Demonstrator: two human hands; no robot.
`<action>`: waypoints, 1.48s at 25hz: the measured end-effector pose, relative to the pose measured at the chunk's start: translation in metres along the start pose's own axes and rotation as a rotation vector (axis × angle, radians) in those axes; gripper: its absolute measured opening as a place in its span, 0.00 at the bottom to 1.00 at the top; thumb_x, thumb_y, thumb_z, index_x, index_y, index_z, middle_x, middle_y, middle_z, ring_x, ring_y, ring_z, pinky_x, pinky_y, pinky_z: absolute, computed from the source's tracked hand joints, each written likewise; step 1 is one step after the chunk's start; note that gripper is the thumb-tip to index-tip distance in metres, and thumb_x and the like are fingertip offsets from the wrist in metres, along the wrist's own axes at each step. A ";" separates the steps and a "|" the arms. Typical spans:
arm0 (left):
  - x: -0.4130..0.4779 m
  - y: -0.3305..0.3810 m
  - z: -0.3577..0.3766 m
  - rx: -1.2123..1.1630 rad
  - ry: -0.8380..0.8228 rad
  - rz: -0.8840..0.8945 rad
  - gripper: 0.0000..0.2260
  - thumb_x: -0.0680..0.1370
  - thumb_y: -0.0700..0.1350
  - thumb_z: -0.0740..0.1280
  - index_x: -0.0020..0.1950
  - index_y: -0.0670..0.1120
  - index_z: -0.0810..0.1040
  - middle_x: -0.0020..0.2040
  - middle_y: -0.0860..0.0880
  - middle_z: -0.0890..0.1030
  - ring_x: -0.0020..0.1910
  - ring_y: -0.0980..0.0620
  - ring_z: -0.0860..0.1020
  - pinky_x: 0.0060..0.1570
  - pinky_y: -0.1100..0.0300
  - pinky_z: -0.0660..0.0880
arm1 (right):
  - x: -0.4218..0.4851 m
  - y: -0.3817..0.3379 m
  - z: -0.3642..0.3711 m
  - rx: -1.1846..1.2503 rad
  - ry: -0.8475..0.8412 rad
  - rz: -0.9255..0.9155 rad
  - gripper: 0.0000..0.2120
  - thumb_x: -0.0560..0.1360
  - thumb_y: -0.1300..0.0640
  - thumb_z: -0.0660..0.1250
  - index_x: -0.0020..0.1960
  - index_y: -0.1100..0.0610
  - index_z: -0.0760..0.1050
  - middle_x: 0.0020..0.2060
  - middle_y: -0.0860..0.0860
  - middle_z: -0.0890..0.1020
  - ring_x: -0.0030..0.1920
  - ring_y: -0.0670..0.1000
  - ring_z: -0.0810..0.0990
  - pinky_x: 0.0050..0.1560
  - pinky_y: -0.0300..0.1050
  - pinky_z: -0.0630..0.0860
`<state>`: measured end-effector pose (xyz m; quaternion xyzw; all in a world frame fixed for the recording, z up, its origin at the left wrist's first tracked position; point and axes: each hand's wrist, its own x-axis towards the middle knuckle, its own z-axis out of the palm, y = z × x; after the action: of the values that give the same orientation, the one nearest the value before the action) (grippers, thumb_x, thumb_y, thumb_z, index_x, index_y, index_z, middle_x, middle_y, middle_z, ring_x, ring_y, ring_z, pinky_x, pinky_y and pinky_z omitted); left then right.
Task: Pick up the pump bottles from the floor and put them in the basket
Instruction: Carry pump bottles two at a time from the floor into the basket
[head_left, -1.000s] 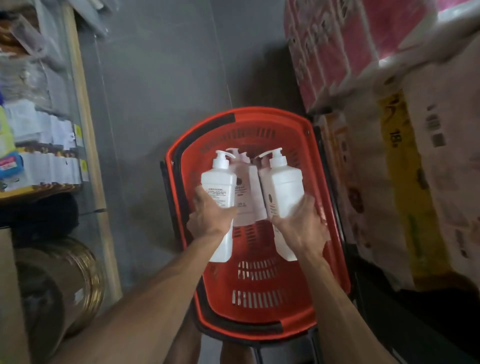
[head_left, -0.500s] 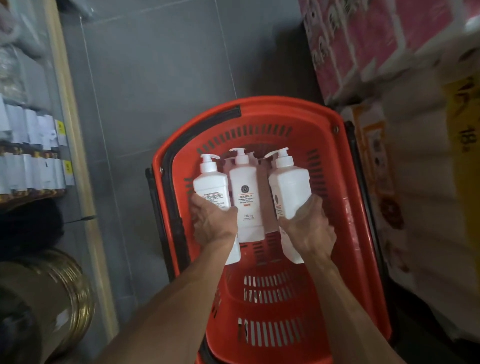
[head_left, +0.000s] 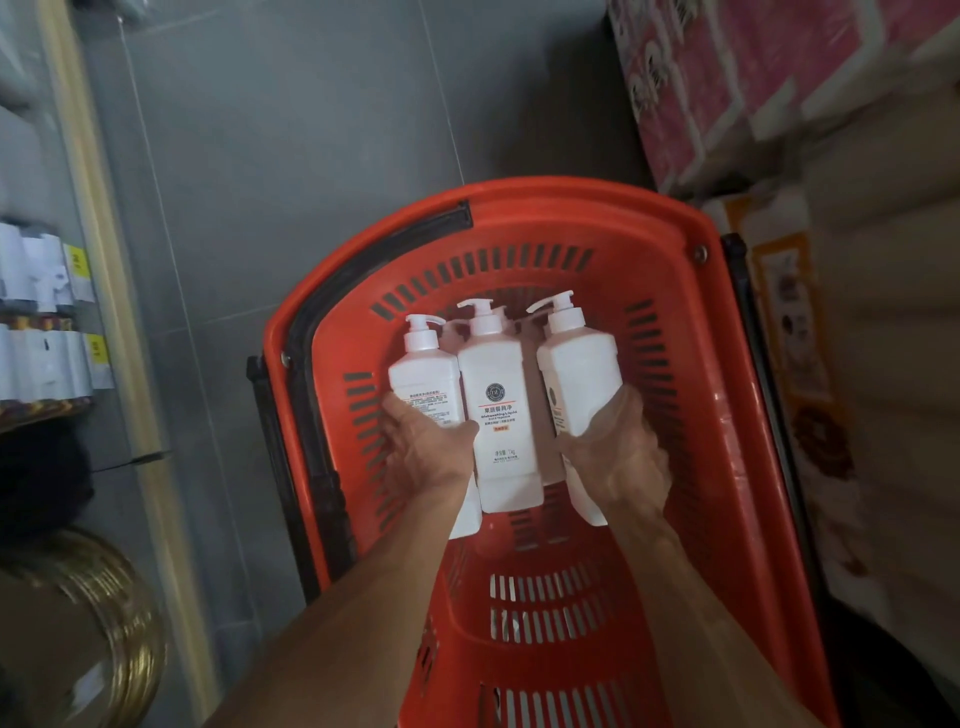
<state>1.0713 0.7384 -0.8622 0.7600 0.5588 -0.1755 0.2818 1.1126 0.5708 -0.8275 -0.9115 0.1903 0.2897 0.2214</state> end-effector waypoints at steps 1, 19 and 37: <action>0.003 -0.002 0.003 -0.003 -0.001 0.006 0.42 0.66 0.52 0.79 0.72 0.45 0.59 0.68 0.43 0.72 0.62 0.37 0.75 0.57 0.46 0.71 | 0.002 -0.002 0.001 0.009 -0.008 0.012 0.36 0.67 0.39 0.73 0.66 0.54 0.63 0.55 0.57 0.80 0.55 0.64 0.80 0.54 0.56 0.75; 0.011 -0.009 0.004 0.040 -0.069 0.101 0.41 0.72 0.51 0.75 0.78 0.46 0.57 0.70 0.42 0.70 0.66 0.36 0.72 0.62 0.43 0.70 | 0.025 -0.015 0.027 -0.111 0.018 0.045 0.38 0.66 0.29 0.69 0.65 0.51 0.63 0.58 0.54 0.79 0.58 0.61 0.80 0.58 0.54 0.74; -0.189 0.077 -0.272 0.939 -0.254 1.163 0.28 0.76 0.44 0.68 0.75 0.52 0.64 0.68 0.50 0.69 0.67 0.45 0.66 0.64 0.48 0.66 | -0.195 -0.055 -0.206 -0.338 -0.046 -0.300 0.25 0.75 0.48 0.71 0.70 0.49 0.69 0.61 0.49 0.77 0.62 0.55 0.77 0.60 0.50 0.74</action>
<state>1.0717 0.7491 -0.5225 0.9463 -0.1023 -0.3045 0.0380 1.0823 0.5530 -0.5408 -0.9469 -0.0039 0.3019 0.1103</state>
